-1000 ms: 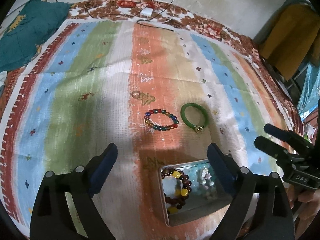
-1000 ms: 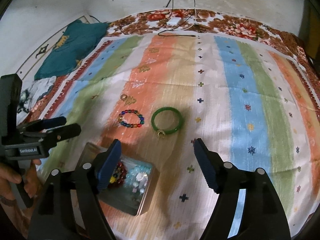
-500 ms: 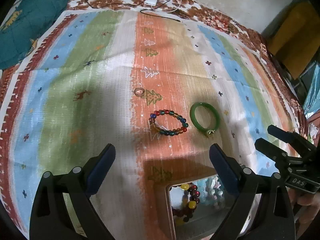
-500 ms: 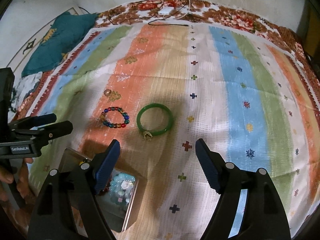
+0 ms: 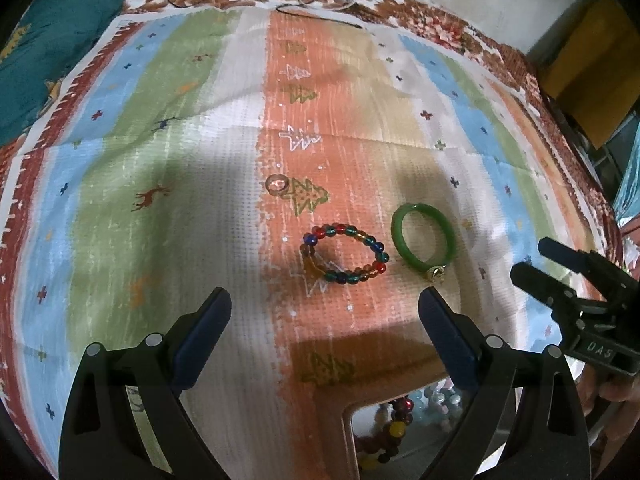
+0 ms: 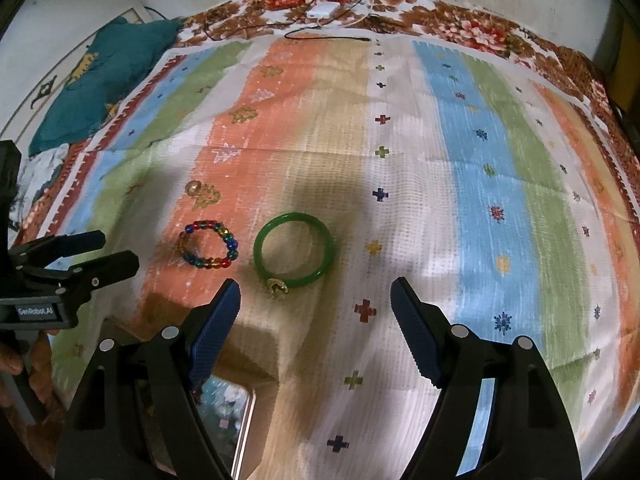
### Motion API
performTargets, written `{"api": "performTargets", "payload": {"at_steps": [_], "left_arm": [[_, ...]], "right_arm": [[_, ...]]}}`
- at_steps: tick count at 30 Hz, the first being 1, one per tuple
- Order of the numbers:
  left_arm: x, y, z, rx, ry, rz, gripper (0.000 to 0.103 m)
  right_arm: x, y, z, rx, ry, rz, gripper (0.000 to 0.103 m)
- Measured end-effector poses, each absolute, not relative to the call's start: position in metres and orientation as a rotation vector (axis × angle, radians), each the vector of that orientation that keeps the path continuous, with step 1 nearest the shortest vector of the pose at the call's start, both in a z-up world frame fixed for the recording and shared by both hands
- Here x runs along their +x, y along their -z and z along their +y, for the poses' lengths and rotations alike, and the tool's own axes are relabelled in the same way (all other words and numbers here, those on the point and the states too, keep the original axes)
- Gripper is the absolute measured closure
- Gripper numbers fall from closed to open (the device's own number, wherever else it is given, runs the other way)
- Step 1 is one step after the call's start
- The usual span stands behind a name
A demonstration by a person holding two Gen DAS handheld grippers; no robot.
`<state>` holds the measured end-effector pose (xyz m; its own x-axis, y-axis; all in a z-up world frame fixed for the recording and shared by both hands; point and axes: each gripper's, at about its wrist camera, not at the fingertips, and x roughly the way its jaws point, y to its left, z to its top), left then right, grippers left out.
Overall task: Organize jewelry
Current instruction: 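Move the left tool to the multicolour bead bracelet while the right tool approaches the jade bangle, then grasp the multicolour bead bracelet with the left tool while the right tool grasps the jade bangle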
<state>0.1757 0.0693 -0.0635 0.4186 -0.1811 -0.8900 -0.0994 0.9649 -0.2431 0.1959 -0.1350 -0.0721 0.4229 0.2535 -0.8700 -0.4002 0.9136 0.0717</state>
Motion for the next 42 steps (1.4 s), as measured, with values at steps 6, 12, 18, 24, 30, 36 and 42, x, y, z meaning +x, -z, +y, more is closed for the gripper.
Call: {"api": "performTargets", "payload": {"at_steps": [6, 12, 18, 24, 30, 36, 42], "left_arm": [[0.184, 0.071, 0.069, -0.251, 0.049, 1.160, 0.011], [0.191, 0.075, 0.067, -0.219, 0.054, 1.170, 0.017], [0.199, 0.083, 0.066, -0.199, 0.059, 1.190, 0.030], [0.208, 0.091, 0.068, -0.184, 0.056, 1.210, 0.038], [0.216, 0.099, 0.069, -0.176, 0.054, 1.230, 0.046], [0.222, 0.105, 0.067, -0.152, 0.062, 1.243, 0.051], [0.226, 0.113, 0.063, -0.115, 0.067, 1.260, 0.053]], "right_arm": [[0.207, 0.080, -0.131, -0.155, -0.411, 1.079, 0.025], [0.214, 0.085, -0.127, -0.165, -0.415, 1.090, 0.025], [0.222, 0.091, -0.122, -0.170, -0.433, 1.106, 0.026], [0.230, 0.102, -0.116, -0.177, -0.445, 1.140, 0.041], [0.238, 0.111, -0.114, -0.181, -0.444, 1.161, 0.050], [0.244, 0.119, -0.111, -0.193, -0.436, 1.172, 0.054], [0.249, 0.130, -0.109, -0.207, -0.431, 1.194, 0.063]]}}
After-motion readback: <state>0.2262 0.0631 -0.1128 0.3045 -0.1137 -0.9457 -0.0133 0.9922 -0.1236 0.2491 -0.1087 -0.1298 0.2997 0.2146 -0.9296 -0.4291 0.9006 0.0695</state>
